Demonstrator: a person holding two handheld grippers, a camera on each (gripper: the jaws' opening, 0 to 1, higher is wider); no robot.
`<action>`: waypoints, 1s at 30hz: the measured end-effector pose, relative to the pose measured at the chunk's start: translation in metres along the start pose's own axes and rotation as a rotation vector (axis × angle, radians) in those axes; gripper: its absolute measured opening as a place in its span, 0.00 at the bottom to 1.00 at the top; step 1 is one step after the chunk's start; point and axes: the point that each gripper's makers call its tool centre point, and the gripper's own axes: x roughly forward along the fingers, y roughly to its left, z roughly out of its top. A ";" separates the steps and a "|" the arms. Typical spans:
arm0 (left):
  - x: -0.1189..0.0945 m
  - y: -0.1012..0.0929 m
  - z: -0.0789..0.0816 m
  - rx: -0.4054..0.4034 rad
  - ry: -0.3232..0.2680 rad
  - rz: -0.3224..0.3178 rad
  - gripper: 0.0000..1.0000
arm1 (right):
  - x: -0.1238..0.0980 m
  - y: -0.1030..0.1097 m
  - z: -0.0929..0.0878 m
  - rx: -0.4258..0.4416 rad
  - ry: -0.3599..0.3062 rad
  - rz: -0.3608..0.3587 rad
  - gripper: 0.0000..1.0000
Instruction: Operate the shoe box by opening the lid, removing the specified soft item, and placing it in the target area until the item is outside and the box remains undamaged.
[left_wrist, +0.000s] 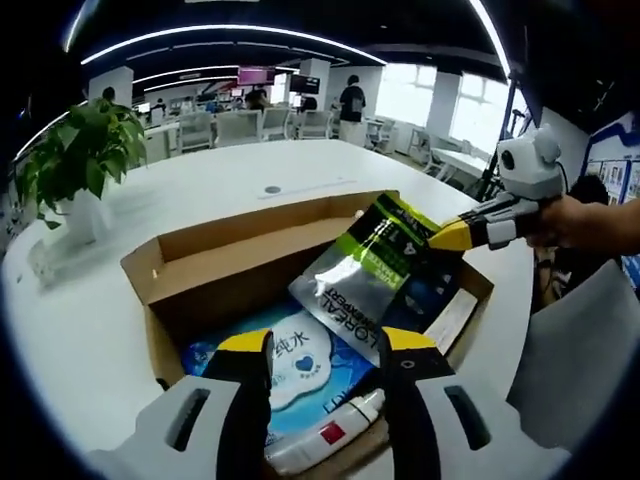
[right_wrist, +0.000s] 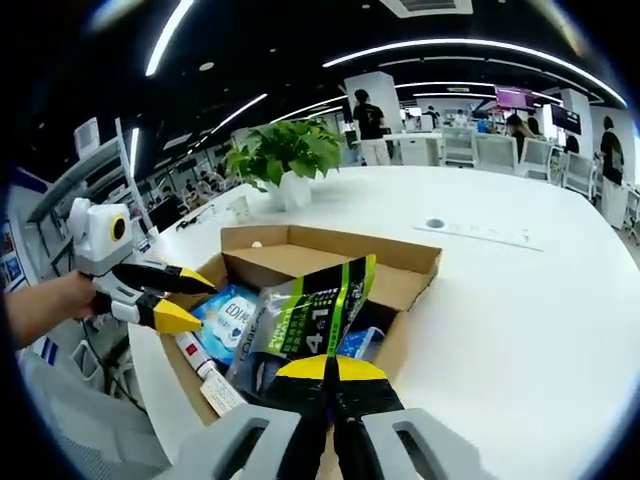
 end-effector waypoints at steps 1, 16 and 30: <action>0.004 -0.001 -0.001 -0.003 0.010 -0.007 0.42 | 0.000 0.000 0.000 -0.002 -0.001 -0.002 0.00; 0.040 -0.004 -0.010 -0.161 0.083 -0.098 0.40 | -0.002 -0.003 -0.001 -0.024 -0.007 -0.004 0.00; 0.054 -0.025 -0.009 -0.280 0.111 -0.223 0.28 | -0.002 -0.002 -0.004 -0.009 -0.011 0.002 0.00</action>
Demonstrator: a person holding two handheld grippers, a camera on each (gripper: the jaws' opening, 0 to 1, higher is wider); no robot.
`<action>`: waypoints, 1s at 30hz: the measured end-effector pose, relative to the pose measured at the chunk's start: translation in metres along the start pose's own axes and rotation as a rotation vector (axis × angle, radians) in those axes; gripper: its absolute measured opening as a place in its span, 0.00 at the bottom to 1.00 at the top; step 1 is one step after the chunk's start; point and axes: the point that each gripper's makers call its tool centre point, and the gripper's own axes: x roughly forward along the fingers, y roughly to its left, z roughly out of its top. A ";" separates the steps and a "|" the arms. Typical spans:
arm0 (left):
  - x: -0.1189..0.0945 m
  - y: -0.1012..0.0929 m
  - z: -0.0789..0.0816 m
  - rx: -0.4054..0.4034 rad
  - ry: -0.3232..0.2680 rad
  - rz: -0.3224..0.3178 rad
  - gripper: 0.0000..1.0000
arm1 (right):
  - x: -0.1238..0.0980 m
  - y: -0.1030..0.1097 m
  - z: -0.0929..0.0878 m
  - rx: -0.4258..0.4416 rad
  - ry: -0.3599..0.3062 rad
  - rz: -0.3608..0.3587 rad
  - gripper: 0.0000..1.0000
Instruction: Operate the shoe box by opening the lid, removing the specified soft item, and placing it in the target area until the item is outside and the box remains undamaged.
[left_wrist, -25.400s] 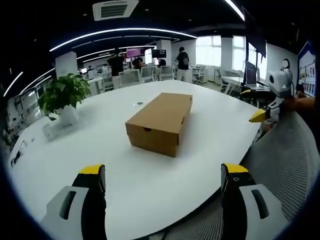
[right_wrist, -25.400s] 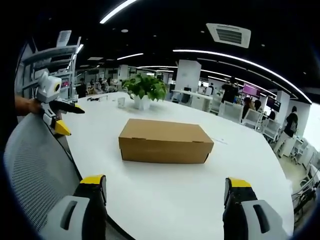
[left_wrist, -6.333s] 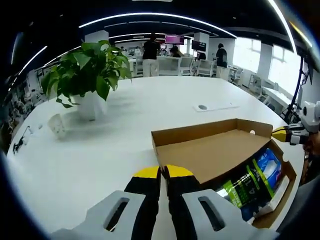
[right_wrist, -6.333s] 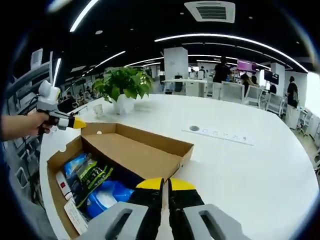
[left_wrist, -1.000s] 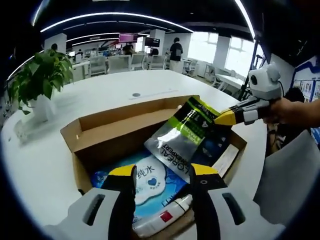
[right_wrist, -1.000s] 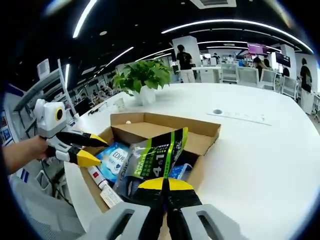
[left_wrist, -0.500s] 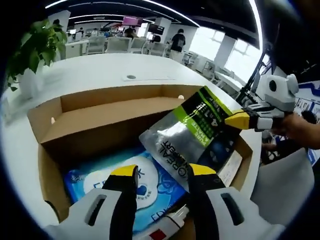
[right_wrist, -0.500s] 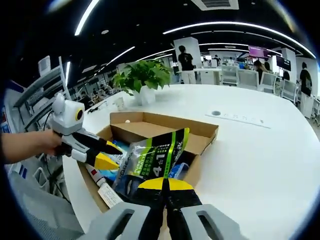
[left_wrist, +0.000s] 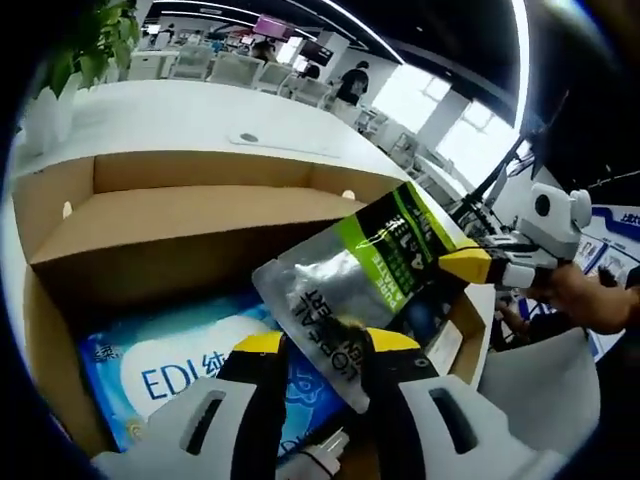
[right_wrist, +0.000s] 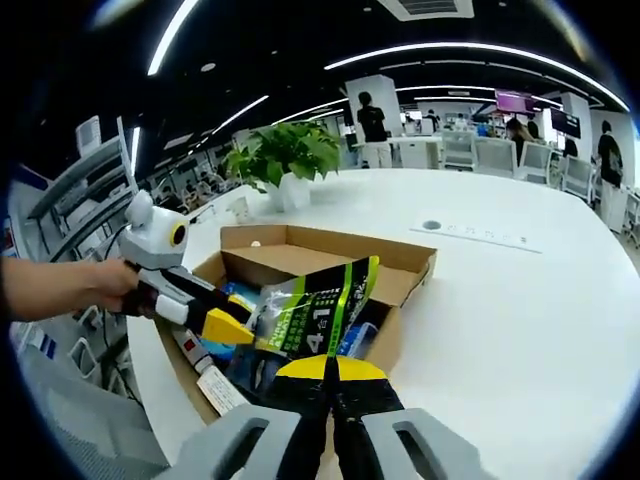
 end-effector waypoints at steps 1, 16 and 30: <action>-0.001 0.001 0.000 0.006 0.002 0.006 0.27 | 0.000 0.000 0.000 -0.003 0.000 -0.001 0.00; -0.010 0.006 0.000 -0.031 -0.022 0.032 0.00 | -0.002 0.005 0.003 0.027 -0.015 0.007 0.00; -0.029 0.000 0.020 -0.012 -0.091 0.062 0.00 | -0.008 0.010 0.008 0.053 -0.046 0.018 0.00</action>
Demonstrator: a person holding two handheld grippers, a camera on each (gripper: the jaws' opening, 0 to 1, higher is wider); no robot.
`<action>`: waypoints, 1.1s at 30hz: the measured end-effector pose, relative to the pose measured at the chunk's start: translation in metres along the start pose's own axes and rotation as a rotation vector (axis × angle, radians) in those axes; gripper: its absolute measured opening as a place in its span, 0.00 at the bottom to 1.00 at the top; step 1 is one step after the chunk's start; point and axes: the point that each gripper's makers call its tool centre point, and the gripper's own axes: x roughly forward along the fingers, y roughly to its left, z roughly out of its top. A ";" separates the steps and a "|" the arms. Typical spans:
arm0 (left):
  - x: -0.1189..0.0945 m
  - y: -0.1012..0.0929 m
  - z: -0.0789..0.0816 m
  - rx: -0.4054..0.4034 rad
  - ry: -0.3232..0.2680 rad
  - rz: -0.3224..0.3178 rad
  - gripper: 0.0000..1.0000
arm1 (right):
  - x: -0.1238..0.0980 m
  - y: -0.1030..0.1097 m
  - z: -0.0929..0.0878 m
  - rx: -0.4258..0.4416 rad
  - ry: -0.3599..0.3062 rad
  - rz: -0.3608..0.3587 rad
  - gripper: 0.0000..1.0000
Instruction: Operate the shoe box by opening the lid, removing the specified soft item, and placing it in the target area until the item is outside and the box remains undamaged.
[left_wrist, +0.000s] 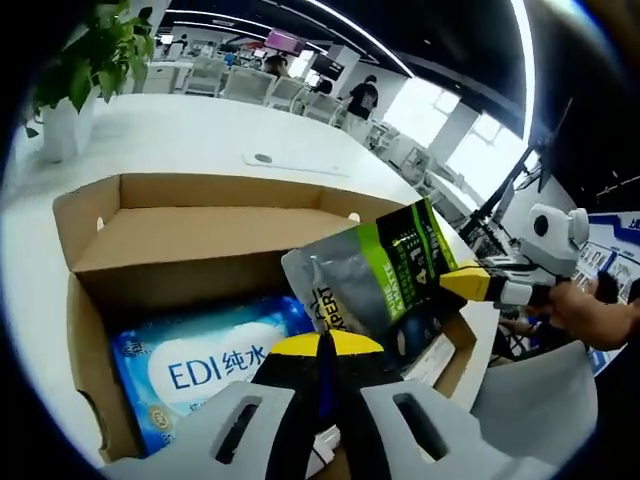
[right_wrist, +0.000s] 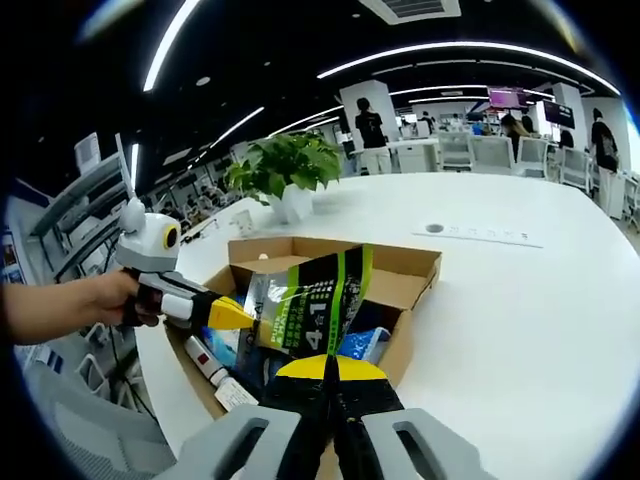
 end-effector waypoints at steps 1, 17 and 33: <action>-0.001 -0.001 0.002 0.001 0.001 0.000 0.00 | -0.001 0.000 0.001 0.003 -0.003 0.001 0.00; -0.006 -0.022 0.023 0.010 -0.013 -0.017 0.00 | -0.018 -0.010 0.014 0.033 -0.046 -0.010 0.00; 0.000 -0.057 0.038 0.013 -0.018 -0.066 0.00 | -0.044 -0.031 0.021 0.046 -0.074 -0.049 0.00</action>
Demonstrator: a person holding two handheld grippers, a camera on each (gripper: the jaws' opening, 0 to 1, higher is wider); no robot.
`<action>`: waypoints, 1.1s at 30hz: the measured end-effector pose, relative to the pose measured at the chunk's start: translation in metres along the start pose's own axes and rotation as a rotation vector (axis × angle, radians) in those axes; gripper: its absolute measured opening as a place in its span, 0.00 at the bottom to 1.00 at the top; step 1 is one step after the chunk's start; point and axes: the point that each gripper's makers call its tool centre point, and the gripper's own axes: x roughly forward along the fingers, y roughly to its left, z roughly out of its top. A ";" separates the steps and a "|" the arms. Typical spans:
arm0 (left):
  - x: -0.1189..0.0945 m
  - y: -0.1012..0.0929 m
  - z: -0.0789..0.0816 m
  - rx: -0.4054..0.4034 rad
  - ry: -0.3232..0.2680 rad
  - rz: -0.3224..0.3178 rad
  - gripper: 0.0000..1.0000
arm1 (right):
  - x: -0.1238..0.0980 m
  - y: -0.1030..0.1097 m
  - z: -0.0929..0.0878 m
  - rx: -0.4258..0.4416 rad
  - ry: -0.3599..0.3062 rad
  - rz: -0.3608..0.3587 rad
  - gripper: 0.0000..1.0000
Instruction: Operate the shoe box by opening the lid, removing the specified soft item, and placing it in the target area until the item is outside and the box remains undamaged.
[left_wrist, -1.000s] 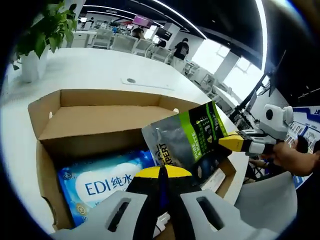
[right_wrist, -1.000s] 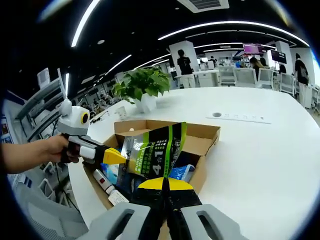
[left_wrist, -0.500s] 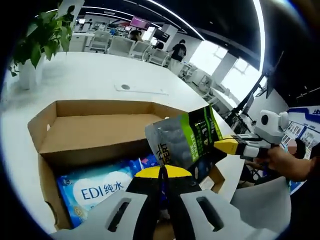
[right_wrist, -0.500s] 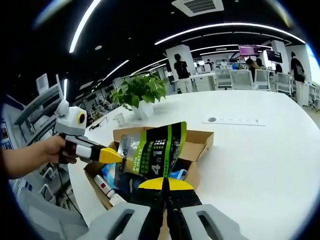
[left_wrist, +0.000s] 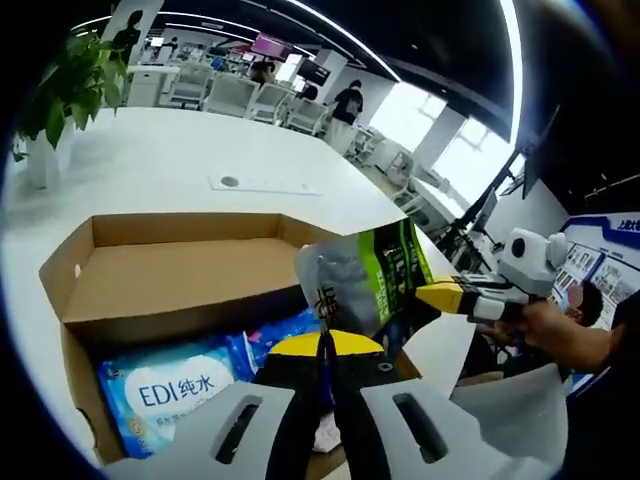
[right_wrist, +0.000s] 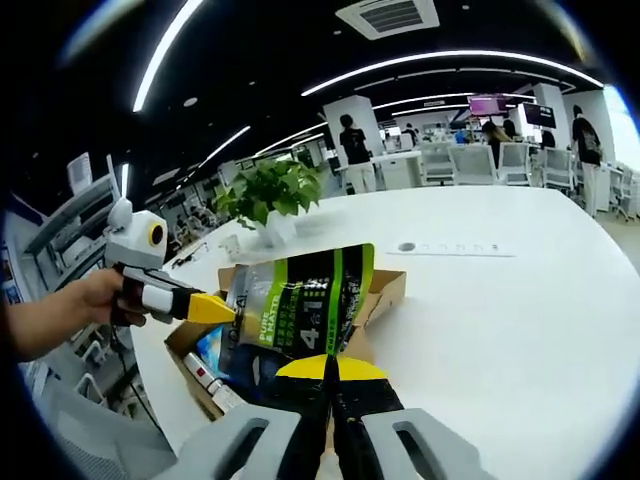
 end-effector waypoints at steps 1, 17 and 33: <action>0.001 -0.003 0.001 0.002 -0.001 -0.004 0.00 | -0.002 -0.002 0.001 0.001 -0.002 -0.004 0.00; 0.029 -0.037 0.009 0.008 0.010 -0.044 0.00 | -0.029 -0.038 0.001 0.011 -0.012 -0.067 0.00; 0.071 -0.069 0.008 0.034 0.051 -0.087 0.00 | -0.053 -0.085 -0.006 0.024 -0.010 -0.161 0.00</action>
